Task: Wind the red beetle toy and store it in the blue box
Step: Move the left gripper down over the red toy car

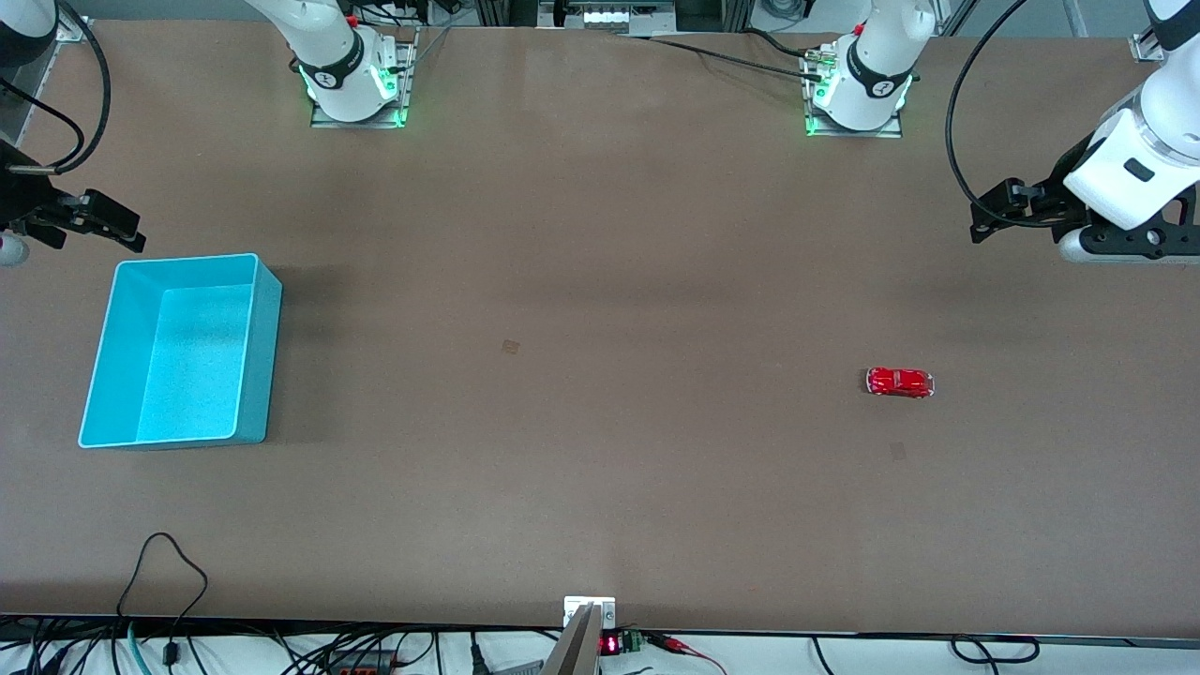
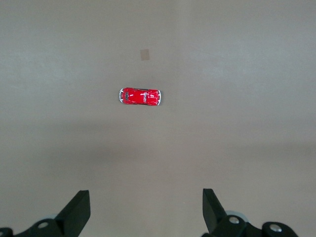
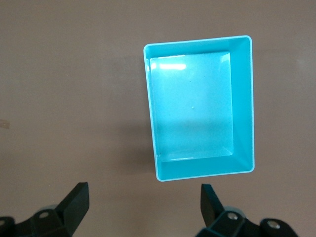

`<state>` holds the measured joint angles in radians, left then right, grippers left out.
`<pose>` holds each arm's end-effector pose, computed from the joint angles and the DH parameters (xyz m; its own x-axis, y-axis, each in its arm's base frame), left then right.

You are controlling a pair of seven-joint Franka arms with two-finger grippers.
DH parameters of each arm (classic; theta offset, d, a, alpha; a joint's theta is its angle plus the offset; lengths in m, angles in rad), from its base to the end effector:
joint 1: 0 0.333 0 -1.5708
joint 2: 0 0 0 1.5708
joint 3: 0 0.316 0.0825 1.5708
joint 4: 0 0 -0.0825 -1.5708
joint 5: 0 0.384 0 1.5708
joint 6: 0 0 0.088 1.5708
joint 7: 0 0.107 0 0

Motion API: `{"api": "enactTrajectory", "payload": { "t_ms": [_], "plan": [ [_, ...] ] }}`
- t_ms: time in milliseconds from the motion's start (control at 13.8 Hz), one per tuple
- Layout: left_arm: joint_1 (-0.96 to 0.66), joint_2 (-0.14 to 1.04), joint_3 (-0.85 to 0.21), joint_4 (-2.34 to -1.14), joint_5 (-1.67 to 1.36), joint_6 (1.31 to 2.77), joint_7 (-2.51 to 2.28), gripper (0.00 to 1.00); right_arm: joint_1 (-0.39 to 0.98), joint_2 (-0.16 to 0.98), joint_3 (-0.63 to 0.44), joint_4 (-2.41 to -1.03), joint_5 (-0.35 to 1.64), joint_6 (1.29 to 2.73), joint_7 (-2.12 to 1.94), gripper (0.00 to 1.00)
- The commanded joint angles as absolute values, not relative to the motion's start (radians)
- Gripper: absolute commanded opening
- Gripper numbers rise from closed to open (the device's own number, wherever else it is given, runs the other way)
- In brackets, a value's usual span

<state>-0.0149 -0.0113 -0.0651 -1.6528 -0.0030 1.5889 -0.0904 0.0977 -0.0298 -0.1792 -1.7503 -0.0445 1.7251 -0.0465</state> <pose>0.5483 -0.0445 0.5936 0.9986 0.0106 -0.0526 0.0105 -0.9999 -0.0025 0.5514 -0.0504 0.5688 0.9996 -0.0281 0.0022 -0.0282 -0.9988 0.0388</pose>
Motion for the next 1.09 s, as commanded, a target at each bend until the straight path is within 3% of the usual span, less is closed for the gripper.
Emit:
{"api": "enactTrajectory", "payload": {
  "t_ms": [0,363,1017],
  "plan": [
    [-0.018,-0.011,-0.063,-1.634,-0.032,1.566,-0.084,1.0,0.101,-0.038,-0.179,-1.74,-0.043,1.706,-0.034,1.0],
    [-0.015,-0.003,-0.063,-1.634,-0.051,1.557,-0.092,1.0,0.101,-0.043,-0.179,-1.738,-0.043,1.706,-0.034,1.0],
    [-0.038,0.0,-0.066,-1.629,-0.074,1.336,-0.083,1.0,0.103,-0.041,-0.178,-1.74,-0.044,1.704,-0.037,1.0]
  ]
}}
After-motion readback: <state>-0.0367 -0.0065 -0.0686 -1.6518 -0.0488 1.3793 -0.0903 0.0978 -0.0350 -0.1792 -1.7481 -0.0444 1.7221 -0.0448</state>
